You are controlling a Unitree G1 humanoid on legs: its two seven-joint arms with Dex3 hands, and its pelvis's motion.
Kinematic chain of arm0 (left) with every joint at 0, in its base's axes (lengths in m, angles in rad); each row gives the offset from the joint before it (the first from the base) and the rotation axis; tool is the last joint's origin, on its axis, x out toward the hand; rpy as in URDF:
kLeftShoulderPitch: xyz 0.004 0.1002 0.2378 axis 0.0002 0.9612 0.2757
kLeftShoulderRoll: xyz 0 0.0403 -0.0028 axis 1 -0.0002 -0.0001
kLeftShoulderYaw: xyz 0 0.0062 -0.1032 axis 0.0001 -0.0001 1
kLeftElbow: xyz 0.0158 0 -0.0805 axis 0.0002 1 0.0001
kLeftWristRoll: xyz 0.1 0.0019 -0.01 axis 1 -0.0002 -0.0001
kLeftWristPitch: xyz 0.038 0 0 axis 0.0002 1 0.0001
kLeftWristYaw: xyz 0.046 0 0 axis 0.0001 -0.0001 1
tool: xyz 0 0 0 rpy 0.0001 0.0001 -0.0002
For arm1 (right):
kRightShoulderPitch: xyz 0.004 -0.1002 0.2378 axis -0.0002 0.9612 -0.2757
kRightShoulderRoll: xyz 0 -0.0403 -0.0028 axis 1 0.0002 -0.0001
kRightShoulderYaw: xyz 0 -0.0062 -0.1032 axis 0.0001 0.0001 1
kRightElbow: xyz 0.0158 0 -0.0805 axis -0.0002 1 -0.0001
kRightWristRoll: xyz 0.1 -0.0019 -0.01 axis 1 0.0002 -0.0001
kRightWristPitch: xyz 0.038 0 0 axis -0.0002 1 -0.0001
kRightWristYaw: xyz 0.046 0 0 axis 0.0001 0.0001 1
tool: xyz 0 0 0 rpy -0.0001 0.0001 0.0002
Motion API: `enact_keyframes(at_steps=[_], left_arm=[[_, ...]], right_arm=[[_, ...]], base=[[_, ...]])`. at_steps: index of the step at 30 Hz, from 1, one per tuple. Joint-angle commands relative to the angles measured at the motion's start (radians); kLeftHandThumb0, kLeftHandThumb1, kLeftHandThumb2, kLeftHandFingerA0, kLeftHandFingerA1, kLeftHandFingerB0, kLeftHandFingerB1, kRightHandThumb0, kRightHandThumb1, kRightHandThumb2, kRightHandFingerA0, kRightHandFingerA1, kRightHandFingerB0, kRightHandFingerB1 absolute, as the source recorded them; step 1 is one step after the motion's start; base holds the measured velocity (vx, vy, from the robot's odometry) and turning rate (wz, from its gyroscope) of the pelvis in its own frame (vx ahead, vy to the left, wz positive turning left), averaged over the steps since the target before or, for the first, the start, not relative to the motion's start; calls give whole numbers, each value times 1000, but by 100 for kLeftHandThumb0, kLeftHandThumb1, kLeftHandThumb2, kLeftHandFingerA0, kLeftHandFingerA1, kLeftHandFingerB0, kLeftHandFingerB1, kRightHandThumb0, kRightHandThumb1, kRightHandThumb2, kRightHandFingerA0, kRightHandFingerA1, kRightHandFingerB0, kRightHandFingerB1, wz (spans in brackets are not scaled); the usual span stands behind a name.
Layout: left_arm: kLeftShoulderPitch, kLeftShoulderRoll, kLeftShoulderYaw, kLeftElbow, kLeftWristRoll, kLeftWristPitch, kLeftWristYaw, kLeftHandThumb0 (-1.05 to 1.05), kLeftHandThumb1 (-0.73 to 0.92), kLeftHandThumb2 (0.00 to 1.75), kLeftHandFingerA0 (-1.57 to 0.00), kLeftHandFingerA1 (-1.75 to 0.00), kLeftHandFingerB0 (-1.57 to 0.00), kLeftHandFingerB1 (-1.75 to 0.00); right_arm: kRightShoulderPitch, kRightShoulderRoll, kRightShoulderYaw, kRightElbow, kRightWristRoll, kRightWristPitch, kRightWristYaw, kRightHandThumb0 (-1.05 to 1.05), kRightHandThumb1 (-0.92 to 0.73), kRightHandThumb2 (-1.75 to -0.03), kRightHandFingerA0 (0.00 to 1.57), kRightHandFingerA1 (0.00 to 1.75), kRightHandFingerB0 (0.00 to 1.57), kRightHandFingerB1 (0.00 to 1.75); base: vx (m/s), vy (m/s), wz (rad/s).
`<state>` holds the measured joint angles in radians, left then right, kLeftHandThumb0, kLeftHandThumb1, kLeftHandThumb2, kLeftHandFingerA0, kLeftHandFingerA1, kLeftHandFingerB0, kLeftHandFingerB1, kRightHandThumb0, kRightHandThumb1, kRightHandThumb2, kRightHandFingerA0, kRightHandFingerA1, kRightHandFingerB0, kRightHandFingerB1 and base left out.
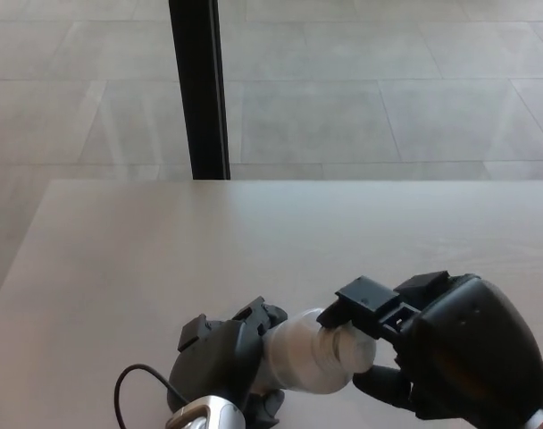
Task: The robot uses its left hand to to lift the bottle kept on the middle of the desk and tilts it towards its right hand. It then uses its right hand to rotate its cap to open it and places the bottle and cap back on the desk
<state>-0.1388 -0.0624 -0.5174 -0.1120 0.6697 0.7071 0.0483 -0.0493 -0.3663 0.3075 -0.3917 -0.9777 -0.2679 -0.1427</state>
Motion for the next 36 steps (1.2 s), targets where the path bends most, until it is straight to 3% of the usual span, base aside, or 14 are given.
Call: enact_keyframes(at_steps=[1,2,6,10,17,18,21,22,23,27,28,30,31,36], left_arm=[[56,24,-7,50,-20,83,-71,0,86,65,-55,-88,-43,-60],[59,24,-4,47,-22,82,-69,0,87,63,-56,-101,-49,-70],[57,27,-4,51,-22,78,-71,0,86,65,-53,-78,-45,-61],[61,39,-14,61,-16,42,-56,2,80,67,-60,-97,-46,-63],[66,36,-3,58,-19,46,-50,8,77,69,-60,-101,-56,-63],[69,32,3,61,-25,35,-41,8,78,70,-60,-105,-54,-65],[67,36,3,68,-23,33,-44,5,79,71,-59,-115,-55,-73],[56,38,-4,70,-17,57,-64,2,79,70,-63,-98,-46,-65],[60,36,3,69,-23,56,-62,5,81,70,-60,-106,-53,-65],[75,29,15,63,-34,38,-48,7,80,68,-61,-101,-50,-67],[78,31,15,62,-32,36,-47,5,80,69,-58,-121,-54,-74],[82,33,14,59,-30,32,-47,5,80,69,-58,-121,-54,-74],[83,25,19,56,-29,56,-51,1,82,63,-61,-100,-47,-64],[94,25,33,55,-35,36,-45,7,79,72,-58,-116,-53,-66]], right_arm=[[-76,-85,32,31,-72,-211,-183,-43,-57,-88,96,175,74,125],[-89,-99,32,44,-72,-233,-206,-40,-60,-87,97,175,72,124],[-128,-134,23,80,-80,-295,-299,-41,-55,-83,112,175,67,129],[-151,-165,8,111,-56,-355,-341,-41,-62,-89,95,175,62,139],[-172,-233,-43,143,2,-420,-344,-39,-69,-72,93,173,66,114],[-166,-251,-74,164,50,-424,-324,-38,-69,-87,93,175,62,139],[-153,-267,-112,177,105,-415,-282,-37,-72,-84,95,175,66,130],[-157,-279,-134,196,118,-428,-290,-37,-63,-83,114,172,72,128],[-151,-288,-165,215,151,-428,-281,-37,-68,-80,96,175,66,138],[-124,-301,-238,248,211,-420,-252,-38,-69,-79,94,175,67,135],[-114,-298,-252,255,218,-412,-249,-41,-71,-81,93,175,64,144],[-99,-290,-276,267,228,-403,-240,-41,-71,-81,93,175,64,144],[-73,-286,-306,295,241,-383,-243,-36,-52,-101,96,175,69,146],[-46,-268,-342,335,274,-364,-200,-33,-48,-103,98,173,74,135]], base=[[0,0,0],[0,0,0],[0,0,0],[0,0,0],[0,0,0],[0,0,0],[0,0,0],[0,0,0],[0,0,0],[0,0,0],[0,0,0],[0,0,0],[0,0,0],[0,0,0]])
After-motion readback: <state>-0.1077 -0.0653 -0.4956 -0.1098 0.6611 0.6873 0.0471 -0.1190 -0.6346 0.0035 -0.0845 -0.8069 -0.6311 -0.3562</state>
